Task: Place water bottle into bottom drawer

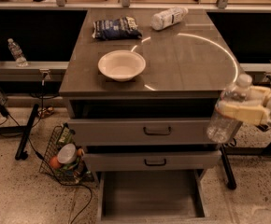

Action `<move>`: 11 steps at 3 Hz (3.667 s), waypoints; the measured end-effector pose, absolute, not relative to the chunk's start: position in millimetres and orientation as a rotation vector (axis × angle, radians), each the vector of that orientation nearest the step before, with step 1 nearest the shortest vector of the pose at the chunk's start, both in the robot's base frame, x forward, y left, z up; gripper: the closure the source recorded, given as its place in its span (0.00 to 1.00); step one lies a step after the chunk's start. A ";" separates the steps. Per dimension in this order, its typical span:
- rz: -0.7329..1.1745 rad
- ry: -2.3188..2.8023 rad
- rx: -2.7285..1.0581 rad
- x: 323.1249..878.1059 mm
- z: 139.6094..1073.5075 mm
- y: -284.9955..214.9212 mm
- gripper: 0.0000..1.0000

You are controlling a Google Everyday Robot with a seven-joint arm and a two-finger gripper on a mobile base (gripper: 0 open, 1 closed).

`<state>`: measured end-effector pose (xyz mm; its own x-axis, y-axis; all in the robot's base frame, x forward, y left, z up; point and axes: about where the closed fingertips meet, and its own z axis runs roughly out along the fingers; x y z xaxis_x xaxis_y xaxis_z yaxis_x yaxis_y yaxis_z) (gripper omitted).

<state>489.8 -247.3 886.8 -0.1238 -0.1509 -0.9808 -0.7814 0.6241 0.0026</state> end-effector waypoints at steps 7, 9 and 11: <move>0.653 1.468 -0.936 471.6 600.7 -248.4 1.00; 0.648 1.519 -0.922 475.1 527.7 -256.8 1.00; 0.619 1.576 -0.909 484.4 424.9 -261.5 1.00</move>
Offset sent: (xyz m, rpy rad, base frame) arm -0.0319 0.0539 -0.1459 0.0749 0.0188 0.2209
